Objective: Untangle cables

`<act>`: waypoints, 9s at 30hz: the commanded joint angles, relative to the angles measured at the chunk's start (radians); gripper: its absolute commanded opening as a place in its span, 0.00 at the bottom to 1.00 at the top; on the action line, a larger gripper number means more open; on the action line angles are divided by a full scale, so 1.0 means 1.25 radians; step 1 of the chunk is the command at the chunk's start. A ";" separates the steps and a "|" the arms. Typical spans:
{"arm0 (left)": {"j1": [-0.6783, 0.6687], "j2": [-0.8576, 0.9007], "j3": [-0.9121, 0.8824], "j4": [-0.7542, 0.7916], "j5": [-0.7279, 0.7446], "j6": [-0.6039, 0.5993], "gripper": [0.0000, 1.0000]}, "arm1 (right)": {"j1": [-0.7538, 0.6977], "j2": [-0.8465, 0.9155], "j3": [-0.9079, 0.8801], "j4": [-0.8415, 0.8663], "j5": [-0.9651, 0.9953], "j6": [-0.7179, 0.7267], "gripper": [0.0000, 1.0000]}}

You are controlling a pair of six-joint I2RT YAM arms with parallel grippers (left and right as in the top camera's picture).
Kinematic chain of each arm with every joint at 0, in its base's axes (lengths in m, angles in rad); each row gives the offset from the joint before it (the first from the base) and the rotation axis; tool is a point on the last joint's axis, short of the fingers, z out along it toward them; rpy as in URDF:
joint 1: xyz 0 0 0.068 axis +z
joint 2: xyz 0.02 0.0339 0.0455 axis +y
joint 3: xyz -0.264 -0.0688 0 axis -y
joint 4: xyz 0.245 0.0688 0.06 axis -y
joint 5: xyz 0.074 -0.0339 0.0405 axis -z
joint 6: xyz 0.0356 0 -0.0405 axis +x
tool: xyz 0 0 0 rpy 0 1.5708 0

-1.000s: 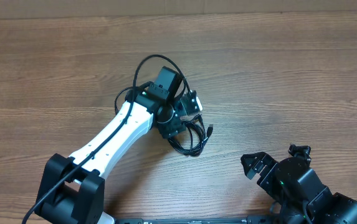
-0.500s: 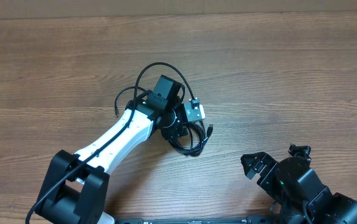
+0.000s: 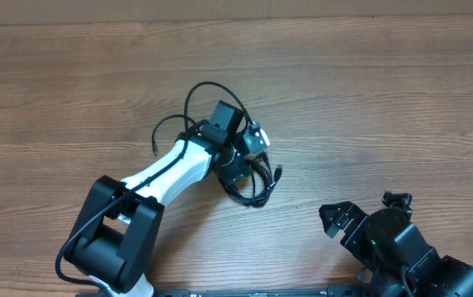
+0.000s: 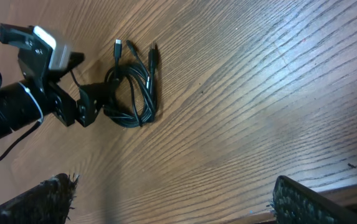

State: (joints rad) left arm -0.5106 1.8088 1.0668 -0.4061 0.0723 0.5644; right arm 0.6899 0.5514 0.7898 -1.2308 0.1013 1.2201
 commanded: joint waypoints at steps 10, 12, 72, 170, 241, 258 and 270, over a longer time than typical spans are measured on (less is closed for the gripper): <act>0.001 0.003 0.012 -0.118 0.016 -0.141 0.81 | 0.004 -0.006 -0.004 0.002 0.004 0.003 1.00; 0.001 0.003 0.012 -0.133 0.034 -0.141 0.78 | 0.004 -0.006 -0.004 0.002 0.004 0.003 1.00; -0.117 -0.008 -0.029 -0.356 -0.067 -1.523 0.75 | 0.004 -0.006 -0.004 0.002 0.004 0.003 1.00; 0.036 -0.447 0.121 -0.509 -0.040 -0.873 0.04 | 0.045 0.448 -0.004 0.706 -0.467 -0.356 0.22; 0.037 -0.448 0.121 -0.477 0.366 -0.595 0.04 | 0.039 0.505 0.060 0.617 -0.074 -0.347 0.26; 0.037 -0.448 0.121 -0.472 0.241 -0.594 0.04 | 0.039 0.141 0.108 0.426 -0.134 -0.383 0.79; 0.037 -0.448 0.121 -0.476 0.244 -0.385 0.04 | 0.039 0.089 0.104 0.279 0.001 -0.438 1.00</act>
State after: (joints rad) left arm -0.4648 1.2659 1.1961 -1.0023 0.3767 -0.0601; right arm 0.7448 0.6399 0.9089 -0.8707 0.0513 0.7418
